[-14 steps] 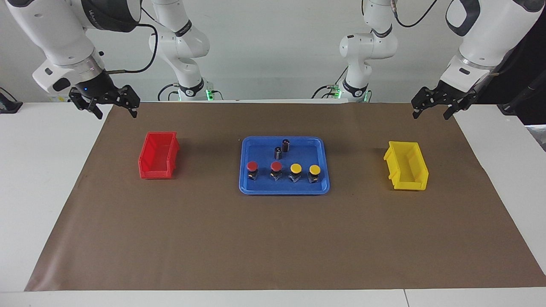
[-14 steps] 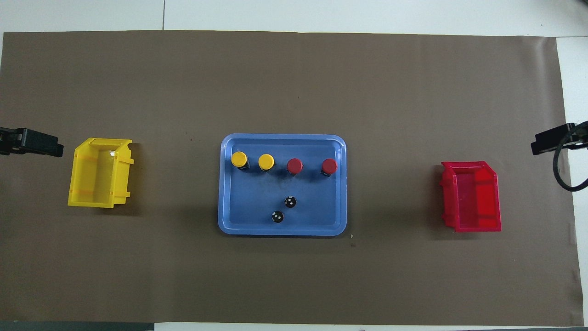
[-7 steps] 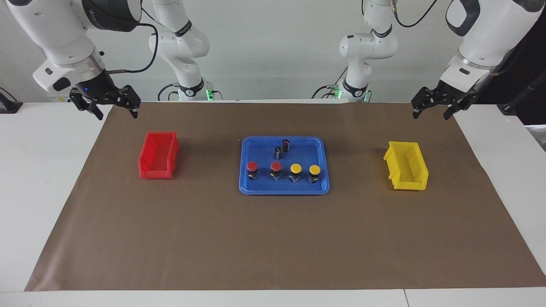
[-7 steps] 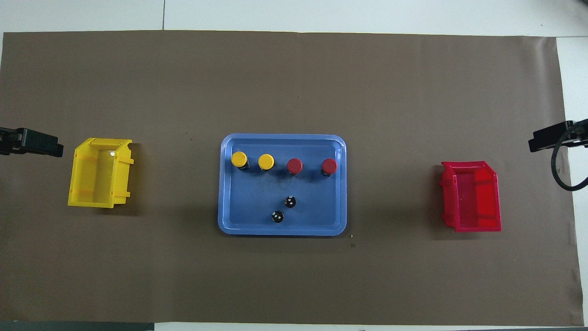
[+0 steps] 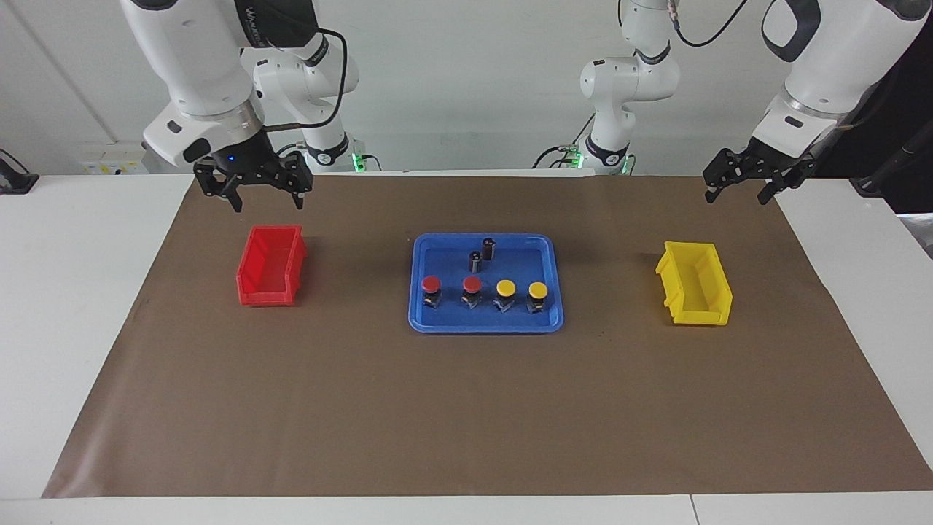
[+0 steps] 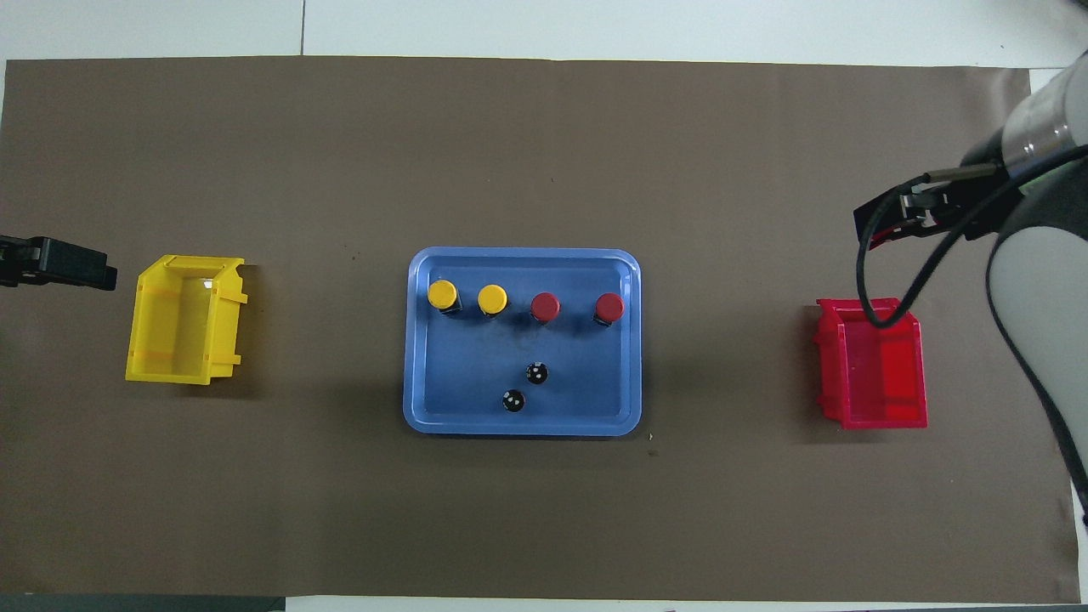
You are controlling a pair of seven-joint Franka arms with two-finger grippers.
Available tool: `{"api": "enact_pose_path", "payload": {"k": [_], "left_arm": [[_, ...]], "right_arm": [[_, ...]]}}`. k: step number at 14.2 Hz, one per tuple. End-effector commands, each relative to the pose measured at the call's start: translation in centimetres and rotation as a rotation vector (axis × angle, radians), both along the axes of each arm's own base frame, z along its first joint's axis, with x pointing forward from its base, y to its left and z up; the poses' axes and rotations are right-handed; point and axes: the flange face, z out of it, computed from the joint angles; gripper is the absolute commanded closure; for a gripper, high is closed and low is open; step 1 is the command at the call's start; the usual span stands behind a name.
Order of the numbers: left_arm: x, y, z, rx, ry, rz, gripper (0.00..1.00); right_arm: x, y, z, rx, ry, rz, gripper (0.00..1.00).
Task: Sort red and yellow buttons by color
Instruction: 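Reach the right gripper to the red button farthest along the tray and grasp it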
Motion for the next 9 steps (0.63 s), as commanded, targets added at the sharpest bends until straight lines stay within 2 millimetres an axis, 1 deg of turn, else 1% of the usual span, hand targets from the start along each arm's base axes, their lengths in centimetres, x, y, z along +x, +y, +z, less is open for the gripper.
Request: {"api": "enact_pose_path", "payload": {"k": [1,3,4,5,6,7,8,9], "left_arm": [[0.0,0.4,0.2,0.013,0.010,-0.007,0.00],[0.0,0.4,0.2,0.013,0.010,-0.007,0.00],[0.0,0.4,0.2,0.013,0.010,-0.007,0.00],[0.0,0.4,0.2,0.013,0.010,-0.007,0.00],[0.0,0.4,0.2,0.013,0.010,-0.007,0.00],[0.0,0.4,0.2,0.013,0.010,-0.007,0.00],[0.0,0.4,0.2,0.013,0.010,-0.007,0.00],[0.0,0.4,0.2,0.013,0.010,-0.007,0.00]], "right_arm": [[2.4,6.3,-1.7,-0.010,-0.018,-0.046,0.00],[2.5,11.9,-3.9,0.003,-0.049,-0.059,0.00],[2.7,13.9,-5.2,0.015,-0.074,-0.069,0.00],[2.6,15.0,-7.9,0.026,-0.083,-0.075,0.00],[2.0,15.5,-10.2,0.052,-0.097,-0.071,0.00],[0.8,16.3,-12.9,0.068,-0.114,-0.062,0.00],[-0.3,17.6,-15.0,0.080,-0.131,-0.060,0.00],[-1.1,18.3,-17.1,0.083,-0.134,-0.075,0.00]]}}
